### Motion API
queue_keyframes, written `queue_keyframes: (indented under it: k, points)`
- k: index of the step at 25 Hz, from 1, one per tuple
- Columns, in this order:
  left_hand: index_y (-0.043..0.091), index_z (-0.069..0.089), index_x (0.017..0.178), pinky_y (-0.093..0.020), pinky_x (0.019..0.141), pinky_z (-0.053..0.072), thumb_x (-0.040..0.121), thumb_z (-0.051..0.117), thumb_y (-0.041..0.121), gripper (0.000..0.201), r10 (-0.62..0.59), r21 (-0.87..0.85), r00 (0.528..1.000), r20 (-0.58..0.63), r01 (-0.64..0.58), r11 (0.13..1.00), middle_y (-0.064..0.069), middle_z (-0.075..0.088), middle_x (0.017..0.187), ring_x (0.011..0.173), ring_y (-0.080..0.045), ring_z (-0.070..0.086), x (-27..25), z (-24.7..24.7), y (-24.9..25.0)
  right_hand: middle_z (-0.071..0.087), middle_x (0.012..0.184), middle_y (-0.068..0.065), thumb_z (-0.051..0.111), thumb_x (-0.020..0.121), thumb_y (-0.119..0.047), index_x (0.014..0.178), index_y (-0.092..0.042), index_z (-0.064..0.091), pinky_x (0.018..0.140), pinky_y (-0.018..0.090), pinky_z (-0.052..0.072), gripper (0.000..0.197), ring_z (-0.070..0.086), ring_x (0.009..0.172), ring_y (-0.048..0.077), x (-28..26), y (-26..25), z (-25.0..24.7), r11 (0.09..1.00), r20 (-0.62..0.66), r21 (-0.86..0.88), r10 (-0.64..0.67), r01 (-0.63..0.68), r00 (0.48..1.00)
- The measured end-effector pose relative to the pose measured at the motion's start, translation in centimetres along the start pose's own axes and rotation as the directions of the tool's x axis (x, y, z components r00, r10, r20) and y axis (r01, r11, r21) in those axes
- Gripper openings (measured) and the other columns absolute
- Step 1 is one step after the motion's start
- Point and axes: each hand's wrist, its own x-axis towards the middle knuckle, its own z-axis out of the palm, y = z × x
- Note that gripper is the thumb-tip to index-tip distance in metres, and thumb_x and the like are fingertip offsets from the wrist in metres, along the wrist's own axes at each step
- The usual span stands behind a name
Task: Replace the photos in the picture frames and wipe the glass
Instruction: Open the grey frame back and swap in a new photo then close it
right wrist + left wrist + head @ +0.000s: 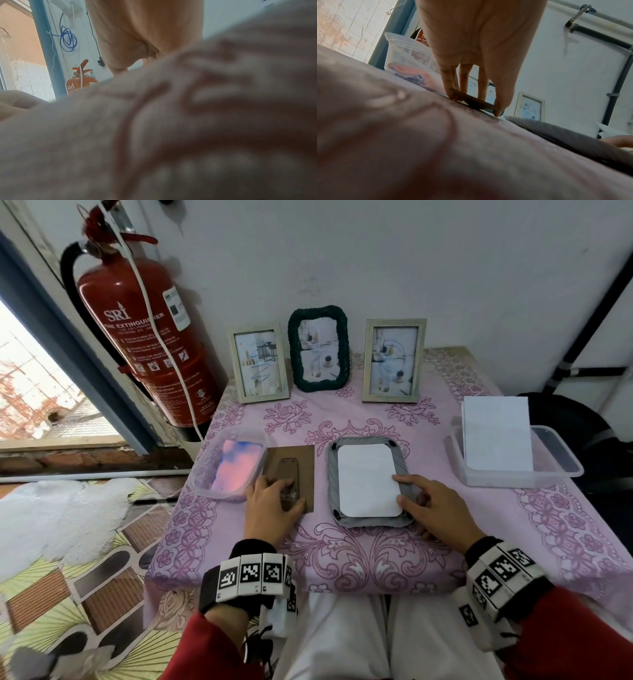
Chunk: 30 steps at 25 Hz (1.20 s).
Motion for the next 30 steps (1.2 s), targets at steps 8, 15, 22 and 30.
queue_keyframes:
  k: [8, 15, 22, 30]
  points:
    - [0.014, 0.060, 0.120, -0.028, 0.098, 0.032, 0.083, 0.066, 0.033, 0.042, 0.069, -0.061, 0.995, -0.077, -0.073, 0.995, -0.006, 0.050, 0.120, 0.117, -0.024, 0.040, -0.2, -0.8, 1.0, 0.054, 0.073, 0.006, 0.062, 0.086, -0.030, 0.118, -0.038, 0.059, 0.061, 0.027, 0.041, 0.033, 0.052, 0.068, 0.018, 0.1, 0.0, 0.1, 1.000, 0.003, -0.004, 0.005, -0.005, 1.000]
    - [0.010, 0.050, 0.129, -0.044, 0.093, 0.041, 0.084, 0.059, 0.017, 0.046, -0.068, 0.168, 0.991, -0.114, 0.087, 0.982, -0.017, 0.055, 0.120, 0.113, -0.034, 0.048, 2.4, -5.0, -1.2, 0.058, 0.076, 0.012, 0.062, 0.086, -0.029, 0.119, -0.036, 0.059, 0.067, 0.035, 0.048, 0.034, 0.055, 0.069, 0.022, 0.1, -0.1, 0.1, 1.000, 0.005, -0.005, 0.004, -0.004, 1.000]
    - [0.013, 0.049, 0.132, -0.045, 0.091, 0.047, 0.084, 0.053, 0.007, 0.048, -0.091, 0.146, 0.992, -0.086, 0.103, 0.984, -0.017, 0.060, 0.122, 0.110, -0.034, 0.056, 3.1, -5.3, -2.0, 0.058, 0.076, 0.014, 0.062, 0.086, -0.028, 0.119, -0.036, 0.059, 0.070, 0.040, 0.052, 0.034, 0.058, 0.066, 0.024, 0.0, -0.2, -0.1, 1.000, 0.003, -0.004, 0.006, -0.006, 1.000]
    - [0.015, 0.048, 0.132, -0.047, 0.093, 0.046, 0.084, 0.053, 0.007, 0.049, -0.095, 0.129, 0.994, -0.056, 0.101, 0.986, -0.014, 0.061, 0.120, 0.110, -0.033, 0.055, 2.8, -5.3, -1.4, 0.057, 0.079, 0.011, 0.062, 0.086, -0.031, 0.118, -0.038, 0.059, 0.069, 0.039, 0.053, 0.033, 0.058, 0.061, 0.022, 0.1, 0.0, 0.1, 1.000, -0.004, 0.012, 0.009, -0.009, 1.000]
